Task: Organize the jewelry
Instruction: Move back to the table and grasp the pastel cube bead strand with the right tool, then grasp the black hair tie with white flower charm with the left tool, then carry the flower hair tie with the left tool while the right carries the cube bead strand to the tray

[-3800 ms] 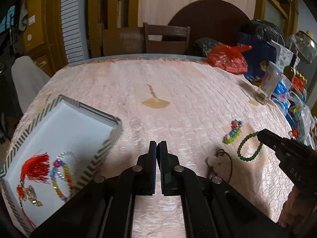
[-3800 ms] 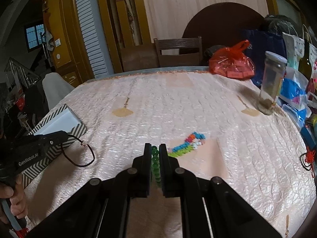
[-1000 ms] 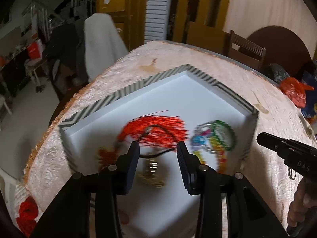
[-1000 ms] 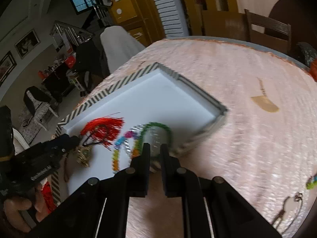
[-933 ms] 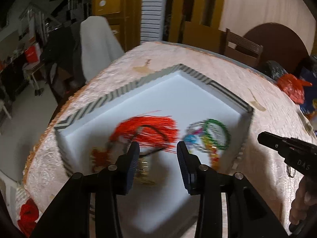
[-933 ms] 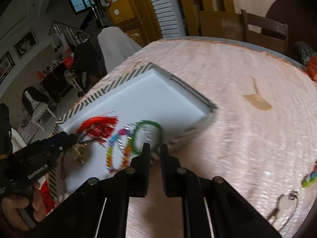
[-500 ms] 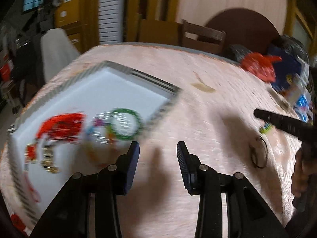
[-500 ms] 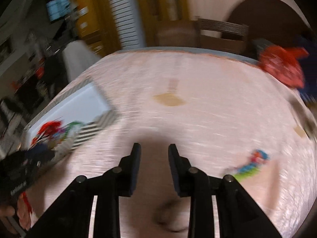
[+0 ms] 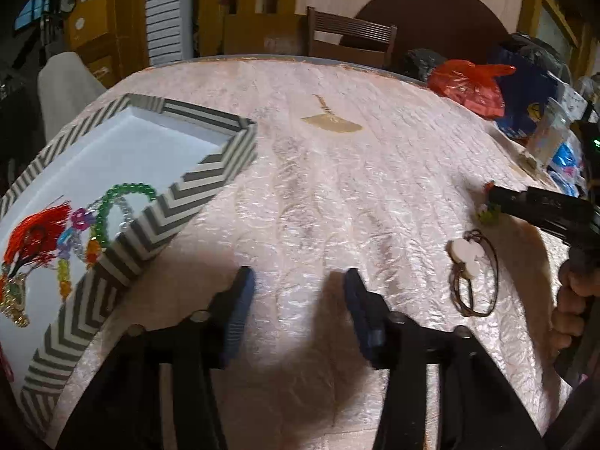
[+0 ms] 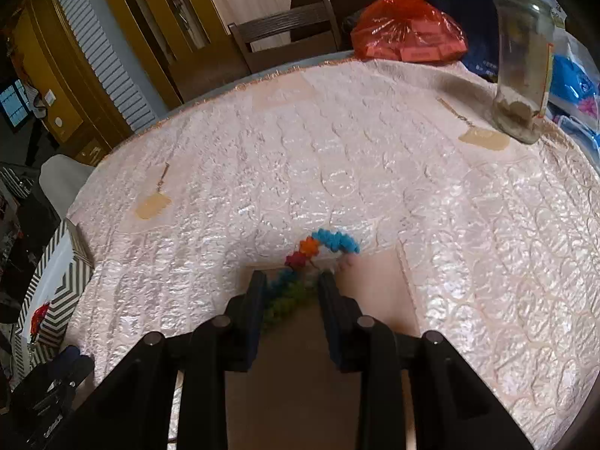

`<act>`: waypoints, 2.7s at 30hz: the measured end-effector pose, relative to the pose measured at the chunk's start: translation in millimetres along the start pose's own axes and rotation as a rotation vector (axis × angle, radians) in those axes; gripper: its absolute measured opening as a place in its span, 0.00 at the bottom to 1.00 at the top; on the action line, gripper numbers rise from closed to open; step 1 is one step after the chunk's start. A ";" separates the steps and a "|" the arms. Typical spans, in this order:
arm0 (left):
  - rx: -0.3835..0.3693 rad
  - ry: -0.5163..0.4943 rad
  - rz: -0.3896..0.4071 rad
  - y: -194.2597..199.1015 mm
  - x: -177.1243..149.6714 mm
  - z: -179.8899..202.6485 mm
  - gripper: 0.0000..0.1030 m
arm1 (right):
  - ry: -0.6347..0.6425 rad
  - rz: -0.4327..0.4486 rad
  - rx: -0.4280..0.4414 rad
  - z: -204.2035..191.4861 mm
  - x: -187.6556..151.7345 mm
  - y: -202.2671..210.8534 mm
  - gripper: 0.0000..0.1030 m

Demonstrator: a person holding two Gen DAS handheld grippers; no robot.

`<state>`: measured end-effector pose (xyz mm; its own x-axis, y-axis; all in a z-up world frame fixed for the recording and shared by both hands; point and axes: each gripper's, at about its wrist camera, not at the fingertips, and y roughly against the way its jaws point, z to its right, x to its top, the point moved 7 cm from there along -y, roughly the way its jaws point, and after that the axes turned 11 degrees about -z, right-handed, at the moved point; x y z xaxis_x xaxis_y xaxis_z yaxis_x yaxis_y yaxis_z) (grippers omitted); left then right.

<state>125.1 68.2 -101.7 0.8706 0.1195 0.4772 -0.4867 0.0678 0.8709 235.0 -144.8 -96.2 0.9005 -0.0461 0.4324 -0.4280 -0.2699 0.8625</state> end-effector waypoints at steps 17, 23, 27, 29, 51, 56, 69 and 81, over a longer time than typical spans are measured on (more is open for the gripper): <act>0.052 -0.097 -0.026 -6.1 -7.0 18.1 1.00 | 0.220 -0.003 -0.227 -37.1 0.8 -16.7 0.56; 0.056 -0.102 -0.028 -6.3 -7.1 19.2 1.00 | 0.151 0.022 -0.236 -15.3 -2.3 -0.5 0.11; 0.015 -0.103 -0.035 -1.2 -5.1 25.3 0.91 | 0.093 0.064 -0.180 1.1 -5.9 22.1 0.11; -0.039 -0.121 -0.016 6.7 0.9 39.1 0.91 | 0.098 0.088 -0.155 4.4 -9.8 37.5 0.11; -0.078 -0.294 -0.035 -22.1 14.6 115.7 0.45 | 0.163 0.012 -0.101 23.6 -50.8 32.3 0.11; -0.107 -0.266 -0.019 -13.2 13.2 109.7 0.45 | 0.168 0.011 -0.108 22.6 -50.7 31.8 0.11; -0.058 -0.210 0.053 28.5 18.8 96.6 0.45 | 0.142 0.104 -0.091 10.8 -35.0 63.0 0.11; -0.013 -0.166 0.026 28.7 5.9 83.6 0.45 | 0.130 0.171 -0.096 0.1 -32.1 98.8 0.11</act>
<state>122.3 -11.9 -64.0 0.8570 -0.0434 0.5135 -0.5094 0.0795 0.8568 163.8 -170.0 -24.9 0.7996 0.0428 0.5990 -0.5842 -0.1755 0.7924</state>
